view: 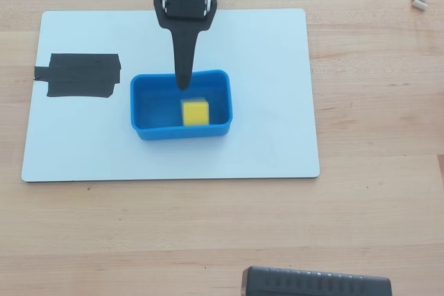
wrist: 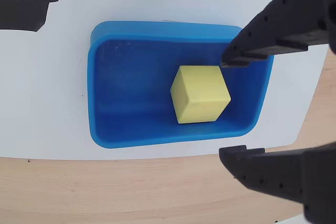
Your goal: Pick up yellow cube and drop it in the blue rectangular bin
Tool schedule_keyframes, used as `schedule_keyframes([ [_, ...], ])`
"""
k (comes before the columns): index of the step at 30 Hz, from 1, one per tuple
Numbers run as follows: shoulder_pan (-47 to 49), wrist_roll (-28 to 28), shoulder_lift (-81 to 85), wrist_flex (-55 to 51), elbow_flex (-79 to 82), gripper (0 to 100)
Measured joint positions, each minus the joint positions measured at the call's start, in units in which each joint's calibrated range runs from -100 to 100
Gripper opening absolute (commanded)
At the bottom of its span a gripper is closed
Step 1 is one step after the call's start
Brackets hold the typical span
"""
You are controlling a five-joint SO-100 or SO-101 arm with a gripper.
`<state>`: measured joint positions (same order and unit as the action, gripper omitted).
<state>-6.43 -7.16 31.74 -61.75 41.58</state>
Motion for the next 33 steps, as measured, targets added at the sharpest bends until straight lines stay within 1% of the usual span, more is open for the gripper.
schedule_keyframes([
  [2,0.0,0.0,0.09,0.0,0.0,27],
  [4,0.0,0.0,0.62,-0.27,0.0,22],
  [7,-0.4,0.0,3.2,-2.3,0.1,7],
  [8,-0.4,0.0,4.26,-3.36,0.3,2],
  [9,-0.4,0.0,5.41,-4.33,0.8,0],
  [12,1.59,0.0,10.92,-7.24,4.31,0],
  [16,3.26,0.0,17.84,-8.22,11.02,0],
  [23,3.97,0.0,27.61,-4.68,24.25,0],
  [27,4.77,0.0,38.53,-4.15,33.57,0],
  [33,6.27,0.0,47.05,-4.15,40.88,0],
])
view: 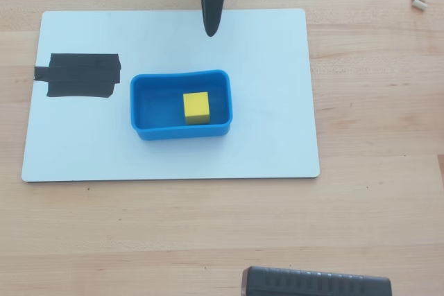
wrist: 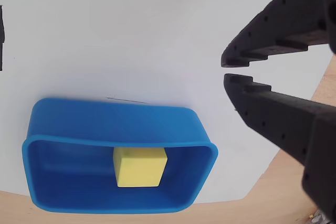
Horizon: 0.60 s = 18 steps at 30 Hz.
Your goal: Pick up yellow cube and drop it in the blue rectangular bin
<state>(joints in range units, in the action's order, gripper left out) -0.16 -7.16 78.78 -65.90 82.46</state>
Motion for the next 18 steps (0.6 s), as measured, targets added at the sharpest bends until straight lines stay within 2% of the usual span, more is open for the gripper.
schedule_keyframes([
  [9,-0.16,0.0,14.65,-2.56,10.32,0],
  [18,-0.16,0.0,16.16,-2.83,10.52,0],
])
